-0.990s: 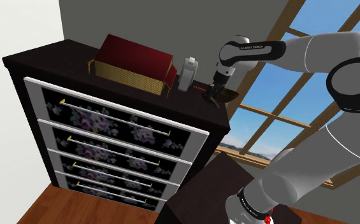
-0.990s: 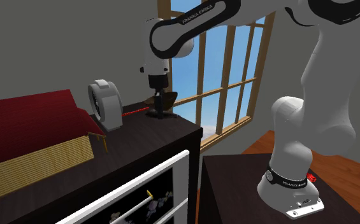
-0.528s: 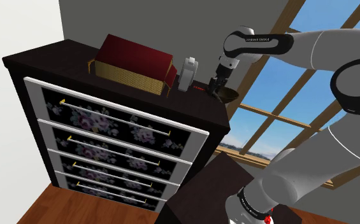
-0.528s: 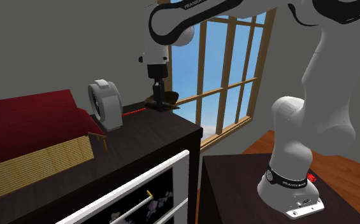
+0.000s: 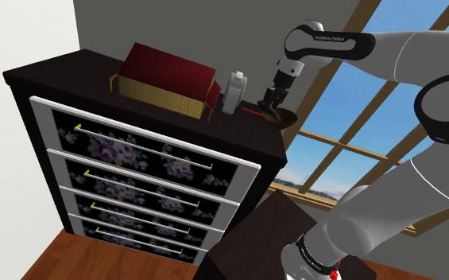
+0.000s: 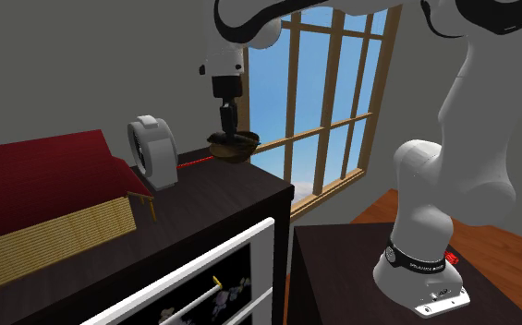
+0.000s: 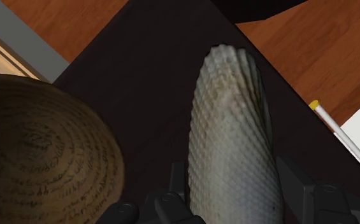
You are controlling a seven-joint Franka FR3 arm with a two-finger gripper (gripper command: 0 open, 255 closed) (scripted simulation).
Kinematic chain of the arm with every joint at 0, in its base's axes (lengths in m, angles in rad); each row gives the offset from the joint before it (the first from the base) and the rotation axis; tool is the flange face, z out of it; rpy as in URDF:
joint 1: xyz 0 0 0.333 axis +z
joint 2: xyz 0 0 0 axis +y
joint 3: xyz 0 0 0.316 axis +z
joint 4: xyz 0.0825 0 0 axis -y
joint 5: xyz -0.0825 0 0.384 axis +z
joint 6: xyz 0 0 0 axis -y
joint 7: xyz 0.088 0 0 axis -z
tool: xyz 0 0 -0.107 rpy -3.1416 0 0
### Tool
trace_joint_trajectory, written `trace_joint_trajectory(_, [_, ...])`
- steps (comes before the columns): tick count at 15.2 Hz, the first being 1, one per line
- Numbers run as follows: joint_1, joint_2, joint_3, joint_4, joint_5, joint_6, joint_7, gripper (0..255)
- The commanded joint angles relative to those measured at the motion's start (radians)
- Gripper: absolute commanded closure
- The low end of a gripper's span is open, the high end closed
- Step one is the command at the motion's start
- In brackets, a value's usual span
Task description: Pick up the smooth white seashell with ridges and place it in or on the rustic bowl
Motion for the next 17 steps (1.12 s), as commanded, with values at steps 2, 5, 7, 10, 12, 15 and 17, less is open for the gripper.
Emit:
trace_joint_trajectory(2, [0.001,-0.006,0.002,0.038,-0.002,-0.044,0.005,255])
trace_joint_trajectory(5, [-0.009,0.012,-0.013,0.075,-0.001,-0.066,-0.02,255])
trace_joint_trajectory(7, [-0.028,0.051,-0.044,0.117,0.005,-0.074,-0.072,255])
trace_joint_trajectory(10, [-0.06,0.118,-0.087,0.189,0.021,-0.089,-0.152,255])
trace_joint_trajectory(12, [-0.084,0.169,-0.114,0.244,0.037,-0.102,-0.206,255])
trace_joint_trajectory(15, [-0.125,0.254,-0.151,0.339,0.069,-0.126,-0.286,255])
trace_joint_trajectory(17, [-0.141,0.283,-0.159,0.357,0.081,-0.122,-0.312,255])
